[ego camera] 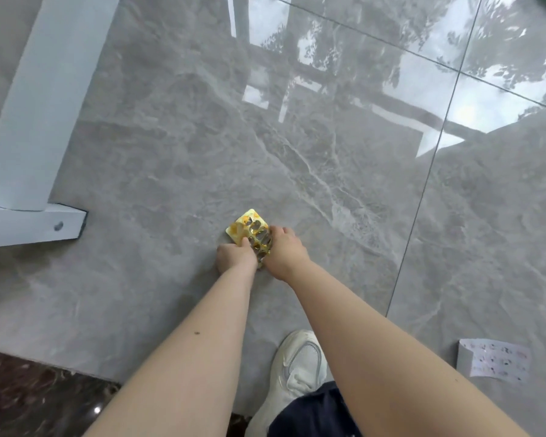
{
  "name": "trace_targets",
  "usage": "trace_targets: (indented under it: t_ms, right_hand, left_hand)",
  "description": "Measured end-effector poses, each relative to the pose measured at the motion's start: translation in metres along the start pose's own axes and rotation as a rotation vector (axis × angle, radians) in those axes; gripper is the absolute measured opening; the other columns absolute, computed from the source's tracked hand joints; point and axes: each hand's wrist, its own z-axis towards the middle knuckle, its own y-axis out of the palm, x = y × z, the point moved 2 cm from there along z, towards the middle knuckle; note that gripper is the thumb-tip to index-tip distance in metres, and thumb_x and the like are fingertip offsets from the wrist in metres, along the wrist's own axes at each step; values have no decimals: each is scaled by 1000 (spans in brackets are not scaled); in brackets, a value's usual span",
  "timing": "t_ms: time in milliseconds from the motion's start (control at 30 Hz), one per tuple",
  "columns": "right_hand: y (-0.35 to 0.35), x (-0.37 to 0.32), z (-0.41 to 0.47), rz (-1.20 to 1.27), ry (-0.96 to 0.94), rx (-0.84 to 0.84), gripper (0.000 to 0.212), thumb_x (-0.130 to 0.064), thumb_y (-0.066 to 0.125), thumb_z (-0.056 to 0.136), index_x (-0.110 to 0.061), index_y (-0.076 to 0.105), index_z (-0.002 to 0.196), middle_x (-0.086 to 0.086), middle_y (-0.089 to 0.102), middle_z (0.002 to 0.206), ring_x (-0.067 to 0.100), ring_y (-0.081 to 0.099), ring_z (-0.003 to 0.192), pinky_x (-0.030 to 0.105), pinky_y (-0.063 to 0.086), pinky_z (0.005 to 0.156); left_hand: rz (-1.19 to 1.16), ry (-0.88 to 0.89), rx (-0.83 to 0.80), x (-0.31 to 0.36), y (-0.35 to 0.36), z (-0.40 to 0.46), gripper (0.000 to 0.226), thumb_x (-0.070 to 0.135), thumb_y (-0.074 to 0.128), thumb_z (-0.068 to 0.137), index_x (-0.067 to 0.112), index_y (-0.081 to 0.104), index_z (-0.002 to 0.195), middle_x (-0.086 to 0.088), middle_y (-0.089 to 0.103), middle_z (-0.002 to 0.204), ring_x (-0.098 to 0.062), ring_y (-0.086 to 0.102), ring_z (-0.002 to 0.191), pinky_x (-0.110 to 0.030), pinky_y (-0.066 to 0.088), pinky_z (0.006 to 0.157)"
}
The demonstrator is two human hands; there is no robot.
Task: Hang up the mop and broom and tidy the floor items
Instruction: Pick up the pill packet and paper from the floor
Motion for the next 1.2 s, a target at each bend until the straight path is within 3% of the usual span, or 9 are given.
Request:
trace_targets:
  t_ms: [200,300,400,467,567,667,867,1033,1200]
  right_hand:
    - [-1,9,-5,435,139,-11,42,-15,56,87,-5,49,128,15,57,129,30,55,119,39,48,99]
    - [-9,15,-23,643,211,29,35,-5,52,88,-3,54,123,16,63,121,28,61,103,32,47,80]
    - [-20,23,-48,735,265,85,36,-6,48,89,-2,57,124,13,64,110,20,60,78,21,42,56]
    - [-30,27,-74,760,290,122,34,-6,46,89,-1,61,119,9,59,96,12,47,61,20,33,46]
    - [-45,38,-113,789,322,176,32,-10,47,89,-1,62,115,13,62,101,19,51,77,23,38,55]
    - [-59,53,-143,883,368,246,28,-10,51,88,2,64,109,12,61,93,20,51,80,27,40,68]
    - [-75,87,-213,1138,424,377,12,-14,56,85,-11,64,94,8,62,88,21,55,76,23,38,52]
    - [-71,135,-286,1329,496,523,10,-18,60,84,-12,63,91,14,67,108,27,64,99,29,42,66]
    - [-57,180,-333,1410,555,620,21,-11,55,85,-23,54,67,14,68,107,32,64,107,30,43,73]
  left_hand:
    - [-11,153,-10,9,9,-12,32,25,52,94,3,53,117,-15,61,122,-31,60,107,-36,48,90]
    - [-55,218,-37,12,5,-31,25,22,51,94,7,55,114,-11,63,115,-27,58,91,-31,44,78]
    - [-91,244,-77,16,-2,-59,23,21,49,95,7,57,111,-13,64,113,-24,57,86,-34,51,83]
    - [-68,261,-90,18,-11,-87,26,21,47,96,3,58,110,-16,65,114,-28,60,90,-39,53,89]
    - [-47,291,-133,21,-13,-129,27,21,46,96,2,58,110,-19,64,115,-35,62,105,-43,52,93]
    - [-3,360,-206,25,-12,-165,18,20,48,95,5,58,98,-17,65,106,-29,61,89,-43,54,90]
    - [119,508,-337,26,-8,-237,11,19,55,92,11,58,85,-11,63,89,-24,57,79,-38,53,80]
    - [286,609,-472,-2,11,-307,25,18,58,91,18,54,66,-9,60,80,-23,52,75,-30,41,69]
    - [430,693,-564,-34,40,-354,15,16,57,91,5,67,91,-11,58,83,-22,51,77,-28,39,71]
